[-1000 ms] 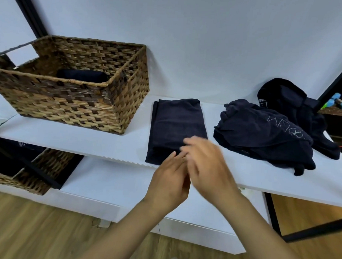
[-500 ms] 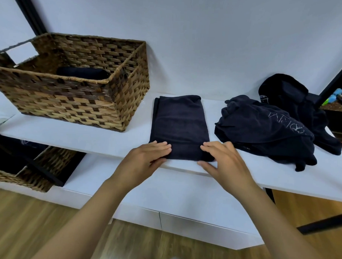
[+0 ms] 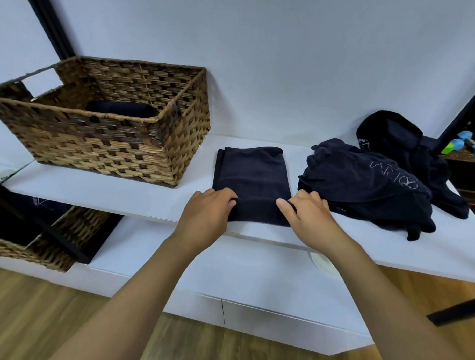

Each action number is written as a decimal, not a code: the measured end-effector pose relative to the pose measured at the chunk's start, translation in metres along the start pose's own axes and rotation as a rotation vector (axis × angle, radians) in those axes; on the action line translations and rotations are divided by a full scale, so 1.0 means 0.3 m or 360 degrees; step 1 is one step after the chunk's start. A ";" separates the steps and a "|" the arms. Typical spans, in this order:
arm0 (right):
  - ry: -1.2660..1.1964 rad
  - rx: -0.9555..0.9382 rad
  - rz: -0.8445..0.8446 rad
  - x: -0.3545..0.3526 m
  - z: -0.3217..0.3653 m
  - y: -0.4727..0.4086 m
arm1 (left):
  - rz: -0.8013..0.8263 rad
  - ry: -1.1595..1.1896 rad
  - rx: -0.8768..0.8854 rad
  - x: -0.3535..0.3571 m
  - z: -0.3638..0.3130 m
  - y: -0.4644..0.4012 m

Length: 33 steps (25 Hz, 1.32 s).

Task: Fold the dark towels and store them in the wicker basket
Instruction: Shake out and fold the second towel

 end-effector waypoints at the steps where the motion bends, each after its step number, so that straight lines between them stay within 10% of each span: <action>1: 0.0056 0.0060 0.0011 -0.001 0.002 -0.015 | 0.0086 -0.0091 -0.0080 0.004 -0.004 -0.030; 5: 0.0201 0.0024 -0.0542 -0.011 0.058 -0.043 | 0.0073 -0.0307 -0.0220 0.018 -0.008 -0.114; 8: 0.0386 -0.0484 -0.0927 0.040 0.089 -0.004 | -0.0274 -0.0329 0.0297 0.043 -0.047 -0.068; 20: -0.0149 -0.0402 -0.0373 0.023 0.010 -0.010 | -0.0169 0.0129 0.0434 0.060 0.037 -0.010; 27: -0.0349 -0.0078 -0.0072 -0.012 0.049 -0.037 | 0.0301 0.0060 -0.0219 0.024 0.017 -0.127; 33: 0.0100 -0.0177 -0.0564 0.019 0.063 -0.055 | -0.0513 -0.0141 0.0363 0.056 -0.002 -0.081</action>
Point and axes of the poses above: each hand's wrist, its own y-axis away from the middle knuckle, its own x-axis out of the palm, z = x × y, the point moved 4 cm from there along -y, towards the middle knuckle, and after that the axes turned 8 degrees about y, right-handed, at the moved point
